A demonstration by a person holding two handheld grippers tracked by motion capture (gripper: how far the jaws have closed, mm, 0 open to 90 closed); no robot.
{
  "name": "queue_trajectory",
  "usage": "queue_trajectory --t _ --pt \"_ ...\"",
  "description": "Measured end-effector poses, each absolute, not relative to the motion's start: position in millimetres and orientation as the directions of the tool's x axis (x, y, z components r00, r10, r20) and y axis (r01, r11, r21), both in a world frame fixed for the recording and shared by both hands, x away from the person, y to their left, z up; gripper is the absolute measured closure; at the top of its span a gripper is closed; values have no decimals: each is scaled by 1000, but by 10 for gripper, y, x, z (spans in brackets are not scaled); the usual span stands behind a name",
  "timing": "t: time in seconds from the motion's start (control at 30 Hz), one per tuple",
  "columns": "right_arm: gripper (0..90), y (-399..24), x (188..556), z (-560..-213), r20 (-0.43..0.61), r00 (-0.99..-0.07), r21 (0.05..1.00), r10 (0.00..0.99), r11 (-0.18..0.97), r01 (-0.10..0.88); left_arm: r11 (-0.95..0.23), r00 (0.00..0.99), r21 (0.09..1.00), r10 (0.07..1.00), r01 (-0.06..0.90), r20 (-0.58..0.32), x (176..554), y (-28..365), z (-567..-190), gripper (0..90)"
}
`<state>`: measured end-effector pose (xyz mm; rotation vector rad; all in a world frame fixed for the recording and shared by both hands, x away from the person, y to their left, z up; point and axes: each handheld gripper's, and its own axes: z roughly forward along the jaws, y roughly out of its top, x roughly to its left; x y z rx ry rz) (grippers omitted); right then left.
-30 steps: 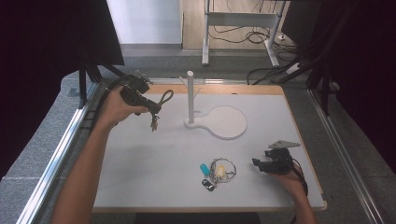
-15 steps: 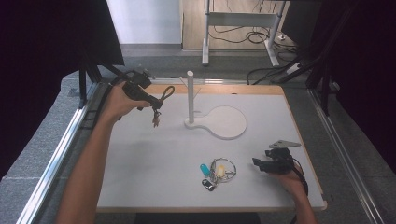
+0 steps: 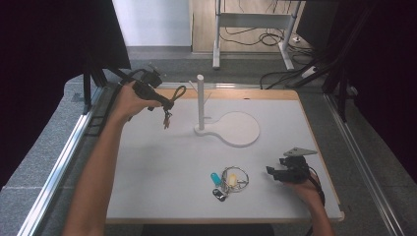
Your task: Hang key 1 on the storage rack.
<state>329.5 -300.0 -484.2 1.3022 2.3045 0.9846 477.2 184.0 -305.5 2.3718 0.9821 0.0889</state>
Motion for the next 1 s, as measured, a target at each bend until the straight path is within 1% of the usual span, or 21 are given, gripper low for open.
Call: queue_trajectory --t 0.43,0.67,1.0 --pt "312 -3015 3296 -4836 61 -536 697 842 349 626 -582 735 527 666 619 -127 4863 1746 -2933 673" --pt "312 -3020 3301 -4839 63 -539 697 840 350 626 -567 739 545 656 617 -154 4919 1713 -2919 673" --pt "311 -3027 3302 -4848 63 -541 696 839 352 626 -568 738 538 655 623 -163 5021 1651 -2935 672"
